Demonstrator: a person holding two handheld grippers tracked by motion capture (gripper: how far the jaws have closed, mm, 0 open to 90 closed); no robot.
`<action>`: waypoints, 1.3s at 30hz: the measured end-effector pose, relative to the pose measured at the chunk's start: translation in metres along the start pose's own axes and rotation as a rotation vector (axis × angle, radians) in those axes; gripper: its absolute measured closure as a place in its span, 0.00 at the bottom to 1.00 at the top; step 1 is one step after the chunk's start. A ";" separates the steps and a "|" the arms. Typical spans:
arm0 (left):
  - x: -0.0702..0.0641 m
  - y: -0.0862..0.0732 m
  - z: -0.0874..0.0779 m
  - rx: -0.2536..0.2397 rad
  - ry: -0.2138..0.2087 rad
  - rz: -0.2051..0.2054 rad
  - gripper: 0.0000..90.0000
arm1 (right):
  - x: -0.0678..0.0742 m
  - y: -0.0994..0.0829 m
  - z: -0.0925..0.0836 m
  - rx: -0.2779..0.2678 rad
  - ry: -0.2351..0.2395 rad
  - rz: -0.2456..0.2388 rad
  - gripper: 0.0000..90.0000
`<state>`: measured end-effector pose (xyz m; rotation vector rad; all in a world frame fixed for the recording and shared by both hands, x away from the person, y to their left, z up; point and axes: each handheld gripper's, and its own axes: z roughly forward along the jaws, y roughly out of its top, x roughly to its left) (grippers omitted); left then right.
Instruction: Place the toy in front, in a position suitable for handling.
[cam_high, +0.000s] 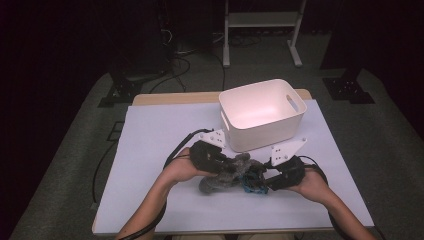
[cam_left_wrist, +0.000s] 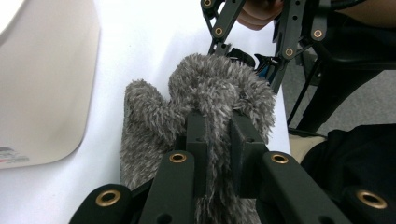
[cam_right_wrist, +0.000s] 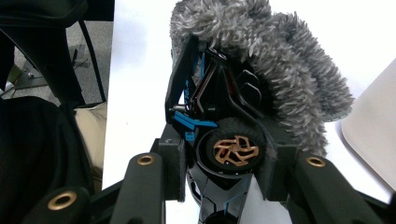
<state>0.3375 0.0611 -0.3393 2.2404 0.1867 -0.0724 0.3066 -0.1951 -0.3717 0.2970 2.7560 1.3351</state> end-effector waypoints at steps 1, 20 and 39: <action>0.000 -0.001 0.000 -0.004 -0.005 -0.004 0.89 | 0.000 -0.001 0.000 -0.004 0.001 -0.002 0.66; -0.002 0.019 0.006 -0.022 -0.022 0.029 0.90 | -0.005 -0.007 -0.004 -0.037 0.020 0.013 0.66; -0.010 0.051 0.020 0.022 -0.034 0.098 0.90 | 0.000 -0.013 -0.009 -0.050 0.007 0.005 0.66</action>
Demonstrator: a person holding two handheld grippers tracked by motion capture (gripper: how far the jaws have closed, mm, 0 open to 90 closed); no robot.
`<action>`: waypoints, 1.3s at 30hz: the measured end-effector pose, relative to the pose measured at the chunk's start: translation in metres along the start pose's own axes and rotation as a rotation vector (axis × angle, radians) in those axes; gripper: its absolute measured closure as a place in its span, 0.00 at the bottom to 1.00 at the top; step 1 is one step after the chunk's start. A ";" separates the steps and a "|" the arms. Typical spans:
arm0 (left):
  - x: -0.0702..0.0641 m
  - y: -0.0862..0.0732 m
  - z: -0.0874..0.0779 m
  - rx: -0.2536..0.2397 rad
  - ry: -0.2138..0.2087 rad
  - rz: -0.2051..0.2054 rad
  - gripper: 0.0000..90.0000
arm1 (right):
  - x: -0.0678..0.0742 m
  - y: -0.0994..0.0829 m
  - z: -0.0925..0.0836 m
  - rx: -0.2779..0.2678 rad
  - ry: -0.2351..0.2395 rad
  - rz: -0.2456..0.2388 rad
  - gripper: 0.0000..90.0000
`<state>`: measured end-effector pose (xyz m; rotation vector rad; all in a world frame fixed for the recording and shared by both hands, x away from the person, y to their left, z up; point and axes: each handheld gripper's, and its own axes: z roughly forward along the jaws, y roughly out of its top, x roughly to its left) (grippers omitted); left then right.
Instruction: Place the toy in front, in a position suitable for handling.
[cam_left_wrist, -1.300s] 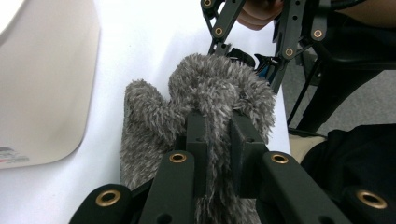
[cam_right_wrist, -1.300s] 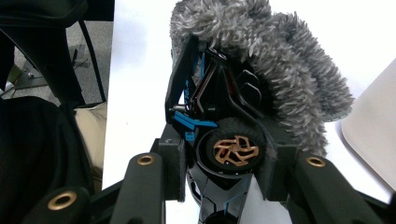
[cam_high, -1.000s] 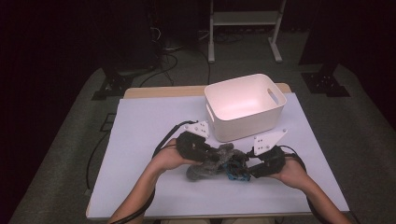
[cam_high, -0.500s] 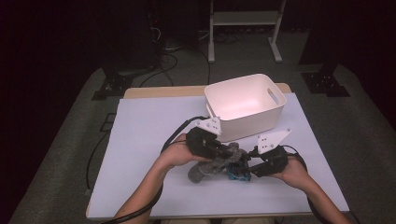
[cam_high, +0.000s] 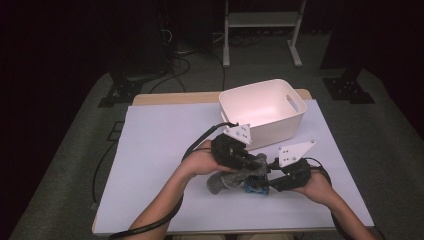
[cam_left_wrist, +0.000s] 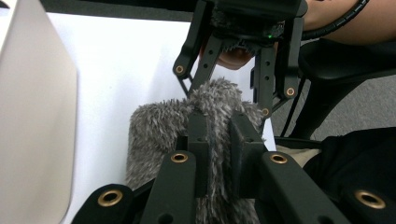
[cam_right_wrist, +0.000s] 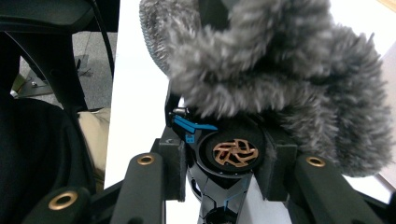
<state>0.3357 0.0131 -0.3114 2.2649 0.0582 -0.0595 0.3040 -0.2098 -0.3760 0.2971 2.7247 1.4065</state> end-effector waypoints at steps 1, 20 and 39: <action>0.000 -0.002 -0.002 -0.002 0.004 -0.005 0.90 | 0.000 0.000 0.000 0.003 0.001 -0.002 0.66; 0.011 -0.051 -0.010 -0.034 0.019 -0.115 0.90 | -0.006 -0.008 -0.010 -0.009 0.001 0.039 0.65; 0.008 -0.040 0.005 -0.049 -0.001 -0.091 0.90 | -0.001 0.004 -0.012 0.128 -0.046 0.052 0.55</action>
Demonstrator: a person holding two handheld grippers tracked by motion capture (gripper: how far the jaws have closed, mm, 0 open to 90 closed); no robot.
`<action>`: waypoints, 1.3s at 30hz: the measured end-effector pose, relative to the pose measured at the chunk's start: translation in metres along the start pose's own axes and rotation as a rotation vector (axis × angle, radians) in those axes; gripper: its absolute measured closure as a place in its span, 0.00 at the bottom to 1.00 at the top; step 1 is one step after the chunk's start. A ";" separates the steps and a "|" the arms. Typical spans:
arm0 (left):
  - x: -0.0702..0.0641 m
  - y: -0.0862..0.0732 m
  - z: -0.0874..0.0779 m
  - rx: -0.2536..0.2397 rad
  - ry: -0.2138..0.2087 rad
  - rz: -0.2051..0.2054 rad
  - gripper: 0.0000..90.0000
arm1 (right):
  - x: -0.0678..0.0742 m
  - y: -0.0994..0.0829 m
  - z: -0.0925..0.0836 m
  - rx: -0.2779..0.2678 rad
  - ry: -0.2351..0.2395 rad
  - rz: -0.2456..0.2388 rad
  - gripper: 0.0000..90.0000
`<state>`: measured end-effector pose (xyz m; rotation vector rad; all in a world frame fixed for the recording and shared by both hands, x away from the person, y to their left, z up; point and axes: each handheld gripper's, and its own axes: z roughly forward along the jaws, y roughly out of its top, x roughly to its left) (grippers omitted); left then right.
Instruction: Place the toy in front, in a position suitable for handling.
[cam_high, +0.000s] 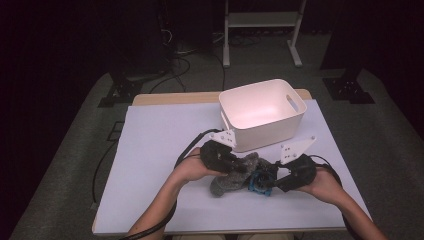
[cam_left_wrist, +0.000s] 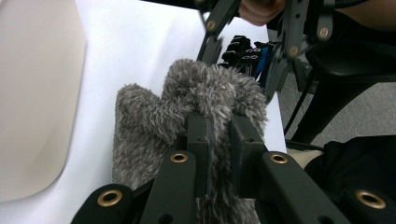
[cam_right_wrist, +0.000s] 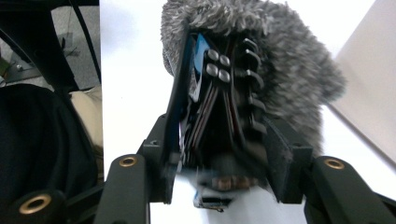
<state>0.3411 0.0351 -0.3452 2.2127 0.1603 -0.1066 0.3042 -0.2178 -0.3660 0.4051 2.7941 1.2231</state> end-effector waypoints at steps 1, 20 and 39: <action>0.000 0.001 0.001 0.001 -0.001 0.004 0.90 | 0.001 0.002 0.004 0.013 0.003 -0.008 0.56; -0.003 -0.030 -0.069 -0.074 0.105 -0.034 0.89 | 0.002 0.054 0.050 -0.054 0.074 -0.076 0.62; 0.000 -0.043 -0.054 -0.059 0.077 -0.051 0.89 | 0.008 0.058 0.073 0.026 0.086 -0.097 0.62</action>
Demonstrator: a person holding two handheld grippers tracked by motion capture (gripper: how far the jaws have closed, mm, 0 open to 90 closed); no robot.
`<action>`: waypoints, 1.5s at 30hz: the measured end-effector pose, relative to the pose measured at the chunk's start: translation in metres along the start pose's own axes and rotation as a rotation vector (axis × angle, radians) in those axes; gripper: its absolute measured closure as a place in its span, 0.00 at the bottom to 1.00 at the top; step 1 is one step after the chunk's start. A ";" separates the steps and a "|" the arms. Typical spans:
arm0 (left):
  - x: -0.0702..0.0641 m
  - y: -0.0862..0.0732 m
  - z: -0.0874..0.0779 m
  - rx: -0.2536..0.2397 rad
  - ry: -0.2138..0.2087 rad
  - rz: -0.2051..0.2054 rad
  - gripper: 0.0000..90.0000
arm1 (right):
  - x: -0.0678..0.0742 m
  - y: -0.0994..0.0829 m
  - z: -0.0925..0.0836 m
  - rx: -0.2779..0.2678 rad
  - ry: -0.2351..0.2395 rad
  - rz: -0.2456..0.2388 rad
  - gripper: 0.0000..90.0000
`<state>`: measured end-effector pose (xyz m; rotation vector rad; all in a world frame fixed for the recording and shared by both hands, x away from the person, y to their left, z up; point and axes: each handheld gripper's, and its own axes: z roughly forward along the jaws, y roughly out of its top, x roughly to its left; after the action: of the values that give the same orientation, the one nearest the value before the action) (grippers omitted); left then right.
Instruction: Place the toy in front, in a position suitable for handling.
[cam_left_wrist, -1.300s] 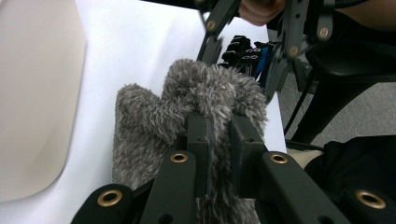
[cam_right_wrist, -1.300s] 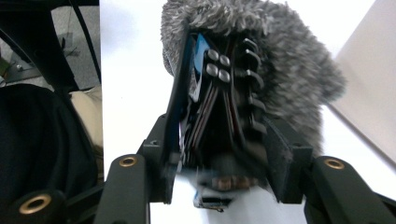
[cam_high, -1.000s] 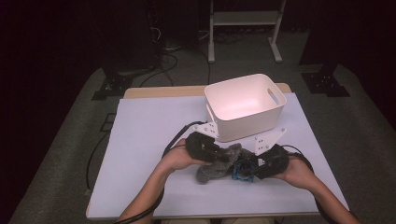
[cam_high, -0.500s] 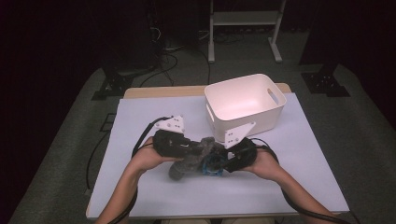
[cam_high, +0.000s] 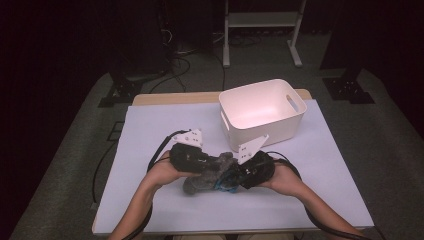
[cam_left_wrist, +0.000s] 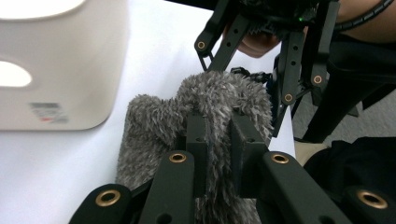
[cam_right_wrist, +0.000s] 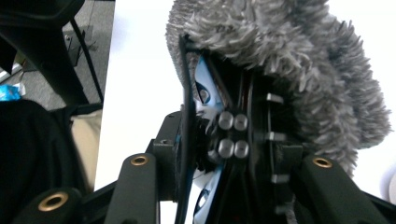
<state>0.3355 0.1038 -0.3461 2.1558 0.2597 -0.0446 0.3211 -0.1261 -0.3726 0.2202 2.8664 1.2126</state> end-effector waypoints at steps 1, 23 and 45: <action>0.000 0.002 0.003 0.000 -0.003 0.004 0.89 | 0.000 -0.002 -0.001 0.002 -0.001 0.004 0.62; 0.007 -0.013 0.029 0.097 0.010 -0.016 0.89 | -0.003 -0.039 -0.020 -0.017 0.010 0.056 0.62; -0.002 0.000 0.069 0.198 -0.030 0.027 0.88 | -0.004 -0.103 -0.027 -0.009 0.011 0.124 0.59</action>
<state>0.3385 0.0467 -0.3848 2.3531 0.2167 -0.0907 0.3107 -0.2164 -0.4274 0.3981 2.8946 1.2496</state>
